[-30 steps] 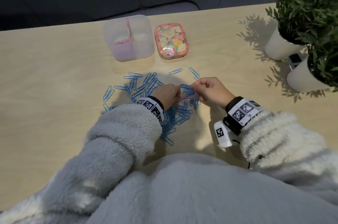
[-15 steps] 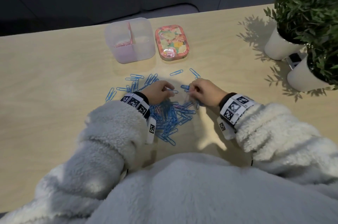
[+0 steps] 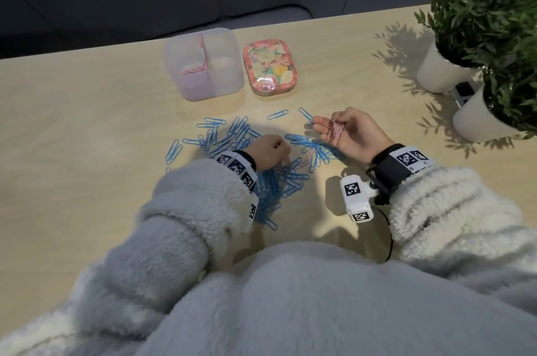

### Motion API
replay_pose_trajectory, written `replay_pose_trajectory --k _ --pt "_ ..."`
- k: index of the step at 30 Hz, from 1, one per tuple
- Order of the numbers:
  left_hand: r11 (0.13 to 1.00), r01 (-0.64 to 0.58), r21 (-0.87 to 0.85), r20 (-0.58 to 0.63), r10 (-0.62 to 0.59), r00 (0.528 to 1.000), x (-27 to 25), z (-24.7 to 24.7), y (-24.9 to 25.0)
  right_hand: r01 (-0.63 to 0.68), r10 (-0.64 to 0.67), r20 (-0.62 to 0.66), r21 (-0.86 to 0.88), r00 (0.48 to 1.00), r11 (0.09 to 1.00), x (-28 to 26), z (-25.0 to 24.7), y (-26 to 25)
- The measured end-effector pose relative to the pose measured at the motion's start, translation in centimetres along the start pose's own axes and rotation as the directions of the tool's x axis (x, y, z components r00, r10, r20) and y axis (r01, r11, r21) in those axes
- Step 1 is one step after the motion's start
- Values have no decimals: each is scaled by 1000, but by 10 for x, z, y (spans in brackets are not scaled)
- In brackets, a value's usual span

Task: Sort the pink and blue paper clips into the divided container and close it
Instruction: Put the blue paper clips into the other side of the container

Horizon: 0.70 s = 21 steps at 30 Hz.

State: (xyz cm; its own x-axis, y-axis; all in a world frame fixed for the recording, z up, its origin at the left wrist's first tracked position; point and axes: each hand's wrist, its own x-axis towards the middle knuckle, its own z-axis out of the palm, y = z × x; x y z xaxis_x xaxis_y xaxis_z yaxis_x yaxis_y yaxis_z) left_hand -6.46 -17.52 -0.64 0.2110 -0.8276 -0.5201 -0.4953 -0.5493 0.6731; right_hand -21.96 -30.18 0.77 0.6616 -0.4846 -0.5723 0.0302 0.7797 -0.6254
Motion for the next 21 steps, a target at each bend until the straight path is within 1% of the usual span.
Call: replay_pose_trajectory --k 1,2,3,4,5,6,7,8,9,10,11,12,13,14,15,17,21 --pt "994 1 106 -9 0 1000 1 3 1 -7 7 8 17 1000 1000 0 -1 1" --pt "981 5 193 -20 -1 1000 2 6 2 -14 15 12 -24 1000 1000 -1 0 1" --pt "966 9 260 -34 0 999 3 8 3 -14 14 4 -131 1000 991 -2 1 2" --pt "952 7 307 -47 7 999 5 9 4 4 -11 -24 -275 1000 961 -2 1 5" --pt "939 2 343 -60 20 998 7 10 5 37 -65 -50 -424 997 905 -1 1 9" --pt "928 -4 374 -70 32 997 8 9 7 76 -131 -57 -562 990 824 1 0 14" --pt "919 -8 393 -72 39 997 10 9 8 123 -197 -32 -684 980 719 3 -3 19" --pt "915 -12 404 -66 42 997 12 9 10 171 -250 24 -793 968 585 5 -5 23" --pt "910 -12 414 -61 41 997 14 8 11 206 -285 89 -887 954 412 6 -8 26" --pt "902 -8 431 -65 40 997 14 7 12 217 -297 148 -952 943 215 7 -8 28" --pt "892 2 452 -80 38 996 15 6 12 196 -291 178 -980 940 34 6 -7 29" --pt "883 5 469 -103 49 993 15 5 12 155 -290 180 -982 940 -109 4 -3 29" --pt "880 -1 474 -131 71 989 15 3 11 113 -293 176 -969 940 -219 2 1 29" --pt "884 -19 467 -153 102 983 14 2 9 90 -291 181 -949 939 -302 1 3 30" --pt "892 -48 449 -164 135 977 13 0 8 80 -277 190 -928 942 -364 0 6 31" --pt "904 -124 410 -130 192 973 9 -3 5 78 -236 197 -898 951 -434 1 9 31" --pt "886 -191 423 19 202 979 -1 -5 1 87 -127 168 -871 978 -483 5 14 23"
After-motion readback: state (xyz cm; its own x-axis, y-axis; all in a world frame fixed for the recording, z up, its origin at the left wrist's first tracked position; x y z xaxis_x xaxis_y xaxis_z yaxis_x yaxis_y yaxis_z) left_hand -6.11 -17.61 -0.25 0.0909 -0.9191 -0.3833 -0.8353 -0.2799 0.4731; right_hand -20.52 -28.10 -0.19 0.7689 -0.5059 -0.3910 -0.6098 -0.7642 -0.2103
